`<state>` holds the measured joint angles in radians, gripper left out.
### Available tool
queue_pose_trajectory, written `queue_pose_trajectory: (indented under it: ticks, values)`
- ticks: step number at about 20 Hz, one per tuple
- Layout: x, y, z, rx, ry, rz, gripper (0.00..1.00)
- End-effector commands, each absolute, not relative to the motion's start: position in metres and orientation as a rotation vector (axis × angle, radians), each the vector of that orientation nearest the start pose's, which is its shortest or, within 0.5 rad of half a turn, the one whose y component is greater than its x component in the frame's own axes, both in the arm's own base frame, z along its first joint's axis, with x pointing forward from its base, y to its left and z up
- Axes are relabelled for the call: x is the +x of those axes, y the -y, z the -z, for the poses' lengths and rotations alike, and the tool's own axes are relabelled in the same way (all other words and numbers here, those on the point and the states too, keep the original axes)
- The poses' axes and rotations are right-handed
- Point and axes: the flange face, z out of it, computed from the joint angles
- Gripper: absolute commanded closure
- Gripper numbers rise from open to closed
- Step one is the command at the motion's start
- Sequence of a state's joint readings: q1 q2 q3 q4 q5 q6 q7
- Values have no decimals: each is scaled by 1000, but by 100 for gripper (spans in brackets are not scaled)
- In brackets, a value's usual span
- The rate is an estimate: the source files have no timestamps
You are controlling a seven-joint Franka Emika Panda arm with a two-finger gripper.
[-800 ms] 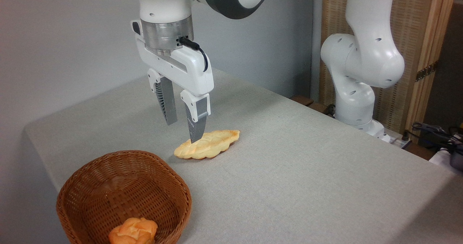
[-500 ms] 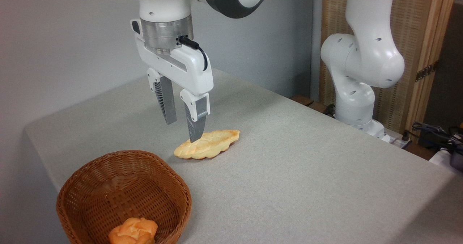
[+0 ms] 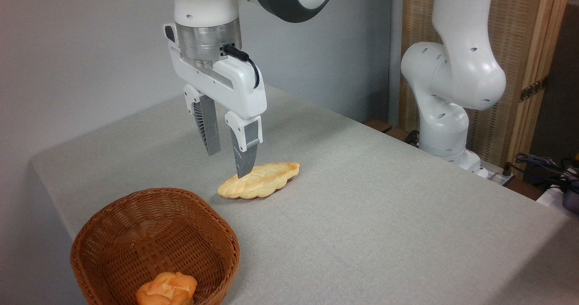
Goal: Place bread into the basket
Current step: 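Lower the gripper onto the middle of the long bread roll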
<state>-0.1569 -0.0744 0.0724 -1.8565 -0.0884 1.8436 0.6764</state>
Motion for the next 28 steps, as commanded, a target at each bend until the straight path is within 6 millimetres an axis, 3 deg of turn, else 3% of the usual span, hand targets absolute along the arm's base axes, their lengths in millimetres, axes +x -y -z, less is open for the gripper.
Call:
queue_pose_trajectory:
  ticks: [1, 8, 15, 19, 28]
  values:
    - [543, 53, -558, -3013, -1154, 114, 0]
    - [537, 66, -542, -3017, -1185, 33, 0]
    - [504, 105, -486, -2973, -1320, -69, 0]
    - [482, 126, -453, -2875, -1535, -111, 0]
    - [486, 137, -422, -2819, -1628, -141, 0]
